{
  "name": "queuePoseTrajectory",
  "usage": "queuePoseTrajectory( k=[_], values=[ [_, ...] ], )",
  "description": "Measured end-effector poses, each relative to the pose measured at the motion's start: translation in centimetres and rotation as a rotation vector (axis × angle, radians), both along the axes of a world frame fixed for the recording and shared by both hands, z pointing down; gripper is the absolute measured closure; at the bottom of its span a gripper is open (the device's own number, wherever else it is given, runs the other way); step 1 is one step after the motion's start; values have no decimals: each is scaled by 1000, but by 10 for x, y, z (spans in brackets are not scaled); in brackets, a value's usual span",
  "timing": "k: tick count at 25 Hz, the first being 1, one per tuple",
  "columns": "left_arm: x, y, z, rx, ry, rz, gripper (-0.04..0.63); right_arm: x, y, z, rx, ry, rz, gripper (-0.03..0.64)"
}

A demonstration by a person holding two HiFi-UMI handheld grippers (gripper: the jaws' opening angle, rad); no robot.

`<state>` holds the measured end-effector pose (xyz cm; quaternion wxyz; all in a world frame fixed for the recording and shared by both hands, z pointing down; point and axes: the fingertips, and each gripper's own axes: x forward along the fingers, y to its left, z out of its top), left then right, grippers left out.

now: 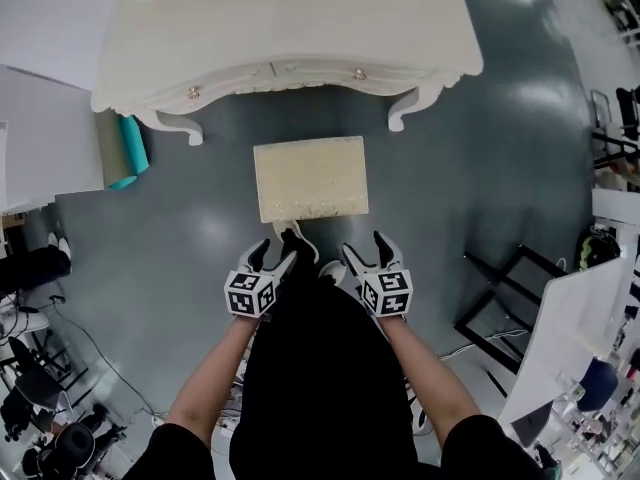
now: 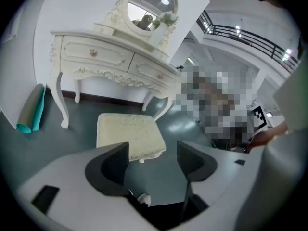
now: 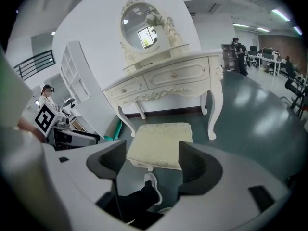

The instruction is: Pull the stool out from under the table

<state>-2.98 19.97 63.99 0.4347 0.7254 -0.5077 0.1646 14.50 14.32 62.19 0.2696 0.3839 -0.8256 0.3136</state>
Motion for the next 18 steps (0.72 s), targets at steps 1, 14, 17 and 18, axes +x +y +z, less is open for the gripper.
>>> queuePoseTrajectory(
  k=[1,14,17,18],
  values=[
    [6,0,-23,24,-4,8,271,-2,6,-21,8,-2,-11,261],
    [43,2,-249,304,8,-35,328,-18,29,-243,229,-129,-33,261],
    [42,2,-287,361,-24,-31,342,-26,26,-284,276,-171,-66,264],
    [43,4,-299,386,-43,-21,345,-28,26,-299,307,-179,-78,269]
  ],
)
